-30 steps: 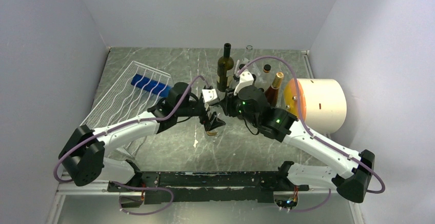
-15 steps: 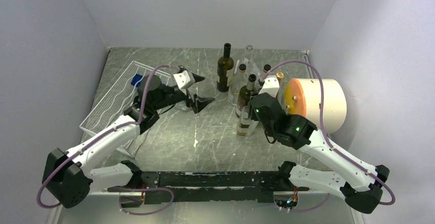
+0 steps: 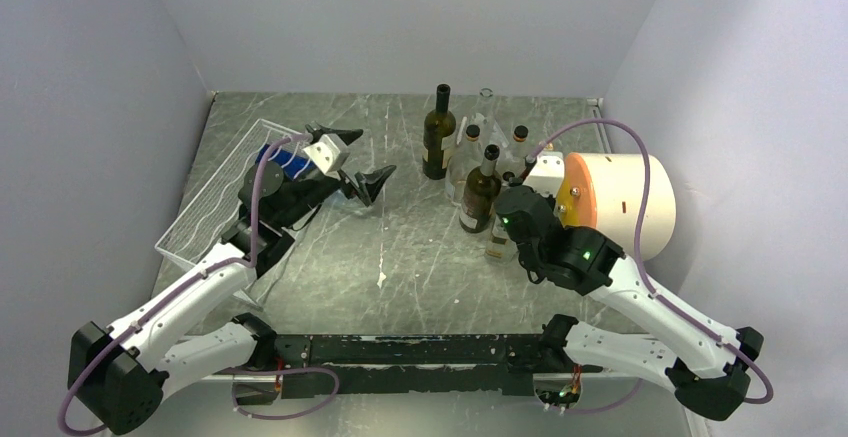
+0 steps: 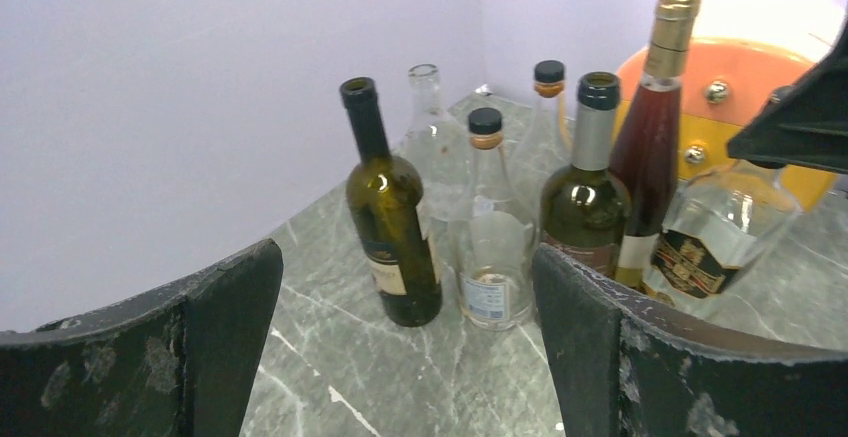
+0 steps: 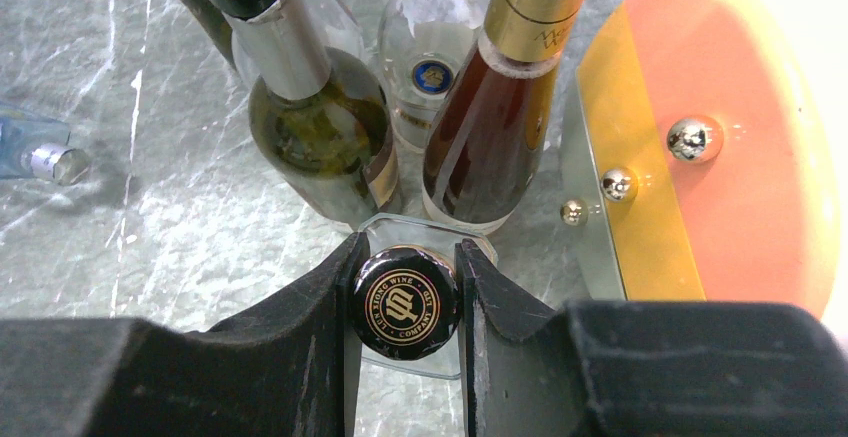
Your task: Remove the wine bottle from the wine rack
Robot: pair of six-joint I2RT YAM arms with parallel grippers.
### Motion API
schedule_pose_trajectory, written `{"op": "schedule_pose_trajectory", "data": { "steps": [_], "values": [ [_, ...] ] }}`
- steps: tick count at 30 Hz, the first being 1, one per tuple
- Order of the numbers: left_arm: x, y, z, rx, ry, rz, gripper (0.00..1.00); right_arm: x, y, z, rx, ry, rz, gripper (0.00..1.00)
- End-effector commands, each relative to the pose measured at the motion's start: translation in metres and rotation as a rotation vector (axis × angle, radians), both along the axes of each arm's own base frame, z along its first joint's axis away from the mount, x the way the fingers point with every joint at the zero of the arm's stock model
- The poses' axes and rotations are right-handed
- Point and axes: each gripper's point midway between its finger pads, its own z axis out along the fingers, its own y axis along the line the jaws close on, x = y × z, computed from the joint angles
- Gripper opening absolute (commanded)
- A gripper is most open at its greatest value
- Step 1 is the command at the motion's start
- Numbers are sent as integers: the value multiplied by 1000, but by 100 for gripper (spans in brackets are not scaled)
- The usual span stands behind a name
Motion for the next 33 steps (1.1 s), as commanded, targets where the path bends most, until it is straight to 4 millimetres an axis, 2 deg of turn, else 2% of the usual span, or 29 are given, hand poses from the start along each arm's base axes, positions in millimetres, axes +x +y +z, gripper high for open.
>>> {"op": "schedule_pose_trajectory", "data": {
  "steps": [1, 2, 5, 10, 12, 13, 17, 19, 21, 24, 26, 33],
  "values": [
    [13, 23, 16, -45, -56, 134, 98, 7, -7, 25, 93, -109, -80, 0],
    [15, 28, 18, -51, -59, 154, 98, 6, -7, 23, 96, -105, -80, 2],
    [20, 44, 23, -65, -77, 216, 98, 6, -5, 22, 103, -98, -74, 16],
    [25, 66, 28, -39, -118, 323, 96, 3, -1, 16, 104, -65, -52, 51],
    [29, 80, 30, -58, -118, 401, 97, 2, 0, 20, 109, -57, -37, 68],
    [30, 86, 30, -66, -121, 432, 98, 1, 0, 22, 108, -52, -31, 73],
    [31, 110, 36, -86, -129, 553, 97, -3, 1, 39, 95, -39, 6, 90],
    [33, 128, 37, -105, -124, 647, 99, -3, 9, 56, 77, -44, 77, 95],
    [37, 149, 38, -126, -103, 756, 100, -3, 24, 70, 57, -48, 183, 100],
    [38, 174, 39, -138, -83, 888, 100, 0, 54, 83, 3, -68, 378, 100],
    [35, 188, 40, -159, -95, 953, 100, 1, 80, 91, 1, -63, 495, 100],
    [26, 226, 41, -198, -125, 1114, 99, 2, 190, 89, 50, -75, 807, 100]
  ]
}}
